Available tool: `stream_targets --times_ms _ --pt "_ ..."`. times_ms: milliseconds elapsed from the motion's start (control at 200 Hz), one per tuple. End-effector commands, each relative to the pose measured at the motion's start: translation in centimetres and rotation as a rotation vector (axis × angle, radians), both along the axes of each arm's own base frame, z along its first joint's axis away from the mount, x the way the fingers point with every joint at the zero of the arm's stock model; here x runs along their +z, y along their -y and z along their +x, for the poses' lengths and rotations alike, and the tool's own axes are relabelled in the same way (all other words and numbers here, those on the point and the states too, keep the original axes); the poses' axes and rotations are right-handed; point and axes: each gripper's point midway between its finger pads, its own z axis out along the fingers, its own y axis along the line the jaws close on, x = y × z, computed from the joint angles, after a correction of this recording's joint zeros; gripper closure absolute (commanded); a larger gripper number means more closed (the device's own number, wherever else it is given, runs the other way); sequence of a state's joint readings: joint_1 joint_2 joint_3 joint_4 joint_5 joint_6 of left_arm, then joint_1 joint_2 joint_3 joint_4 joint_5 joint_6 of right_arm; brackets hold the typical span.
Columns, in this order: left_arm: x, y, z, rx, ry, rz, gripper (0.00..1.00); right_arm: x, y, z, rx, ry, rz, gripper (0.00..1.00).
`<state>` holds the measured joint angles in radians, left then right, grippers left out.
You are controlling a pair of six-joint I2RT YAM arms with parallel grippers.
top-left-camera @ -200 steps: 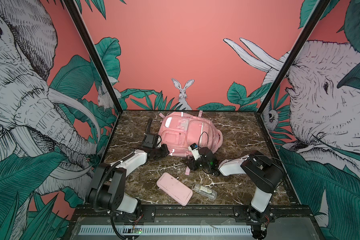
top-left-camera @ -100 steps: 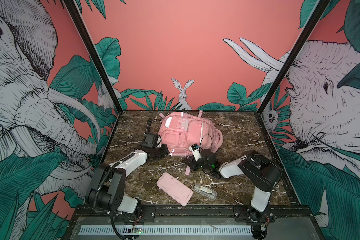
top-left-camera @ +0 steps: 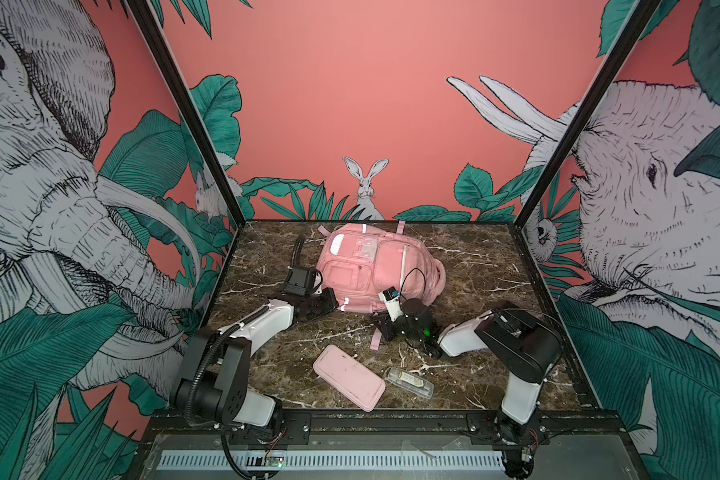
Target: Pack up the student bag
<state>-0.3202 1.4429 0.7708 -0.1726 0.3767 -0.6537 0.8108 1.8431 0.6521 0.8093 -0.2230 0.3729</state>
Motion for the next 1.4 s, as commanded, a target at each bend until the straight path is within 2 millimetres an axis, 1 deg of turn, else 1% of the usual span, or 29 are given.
stream_targets --times_ms 0,185,440,510,575,680,870,930,1080,1190,1315,1396 --pt "2.3 0.5 0.3 -0.024 0.065 -0.017 0.93 0.2 -0.1 0.5 -0.008 0.015 0.008 0.83" --pt "2.3 0.1 0.6 -0.016 0.075 0.005 0.93 0.3 -0.1 0.4 -0.005 0.002 0.003 0.91" --pt "2.1 -1.5 1.7 0.021 0.083 0.011 0.93 0.6 0.7 -0.4 0.000 -0.018 -0.033 0.90" --pt "2.2 -2.0 2.1 0.029 0.082 0.010 0.93 1.0 0.7 -0.6 0.008 -0.020 -0.037 0.90" --pt "2.2 -2.5 2.5 0.038 0.085 0.013 0.93 0.6 1.0 -1.0 0.015 -0.054 -0.067 0.90" --pt "2.3 -3.0 2.9 0.044 0.089 0.012 0.93 0.8 1.1 -1.2 0.018 -0.074 -0.085 0.90" --pt "2.2 -3.0 3.3 0.039 0.089 0.009 0.93 1.2 0.7 -1.4 0.037 -0.125 -0.110 0.96" --pt "2.0 -3.2 3.4 0.043 0.089 0.009 0.93 1.2 0.8 -1.4 0.032 -0.139 -0.124 1.00" --pt "1.9 -3.6 3.7 0.050 0.089 0.011 0.93 2.3 0.4 -1.4 0.044 -0.149 -0.117 1.00" --pt "1.9 -4.0 4.0 0.057 0.090 0.016 0.93 3.2 0.5 -1.3 0.034 -0.144 -0.111 1.00" --pt "2.0 -4.6 4.2 0.068 0.091 0.026 0.93 3.7 1.0 -1.3 0.019 -0.137 -0.128 1.00" --pt "2.0 -5.1 4.3 0.078 0.091 0.033 0.93 3.5 1.5 -1.5 0.014 -0.135 -0.148 1.00"
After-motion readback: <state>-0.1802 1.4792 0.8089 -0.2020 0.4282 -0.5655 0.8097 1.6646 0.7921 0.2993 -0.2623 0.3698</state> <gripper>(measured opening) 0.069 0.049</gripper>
